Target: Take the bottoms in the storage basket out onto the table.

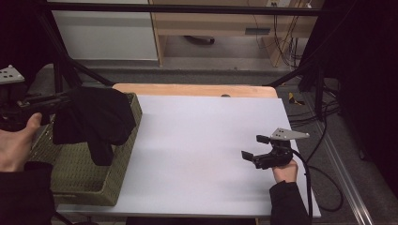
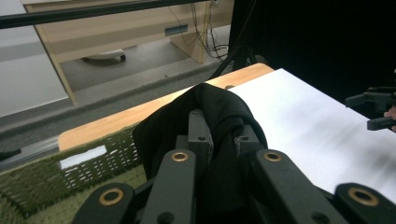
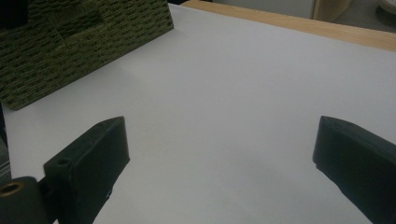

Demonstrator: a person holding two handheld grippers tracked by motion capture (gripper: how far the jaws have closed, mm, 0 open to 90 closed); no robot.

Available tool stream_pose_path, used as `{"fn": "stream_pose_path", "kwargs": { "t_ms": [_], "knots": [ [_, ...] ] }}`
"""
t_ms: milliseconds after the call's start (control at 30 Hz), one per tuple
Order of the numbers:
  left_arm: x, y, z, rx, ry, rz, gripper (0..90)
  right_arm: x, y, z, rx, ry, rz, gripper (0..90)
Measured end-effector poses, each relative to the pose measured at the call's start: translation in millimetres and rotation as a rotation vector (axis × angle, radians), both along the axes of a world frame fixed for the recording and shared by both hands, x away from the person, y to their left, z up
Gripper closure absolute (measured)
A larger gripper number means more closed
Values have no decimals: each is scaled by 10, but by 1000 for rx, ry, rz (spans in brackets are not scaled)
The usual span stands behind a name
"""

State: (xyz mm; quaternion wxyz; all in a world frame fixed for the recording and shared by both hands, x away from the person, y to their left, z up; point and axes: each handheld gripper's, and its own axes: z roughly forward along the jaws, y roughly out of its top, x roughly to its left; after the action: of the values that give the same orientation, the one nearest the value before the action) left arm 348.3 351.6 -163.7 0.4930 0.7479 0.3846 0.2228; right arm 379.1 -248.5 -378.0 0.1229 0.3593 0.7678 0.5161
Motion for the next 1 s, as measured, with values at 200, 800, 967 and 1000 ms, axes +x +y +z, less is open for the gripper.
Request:
{"fn": "stream_pose_path", "kwargs": {
  "t_ms": [200, 800, 967, 1000],
  "knots": [
    [14, -78, 39, -2, -9, -16, 822, 0, -3, 3, 3, -2, 1, 40],
    [77, -402, 112, 5, -26, -88, 822, -4, -7, 8, 5, -2, 2, 40],
    [96, -506, 113, 4, -25, -113, 822, -3, -7, 7, 5, -1, 1, 40],
    [104, -536, 111, 5, -25, -121, 822, -3, -7, 6, 4, -2, 1, 40]
  ]
}}
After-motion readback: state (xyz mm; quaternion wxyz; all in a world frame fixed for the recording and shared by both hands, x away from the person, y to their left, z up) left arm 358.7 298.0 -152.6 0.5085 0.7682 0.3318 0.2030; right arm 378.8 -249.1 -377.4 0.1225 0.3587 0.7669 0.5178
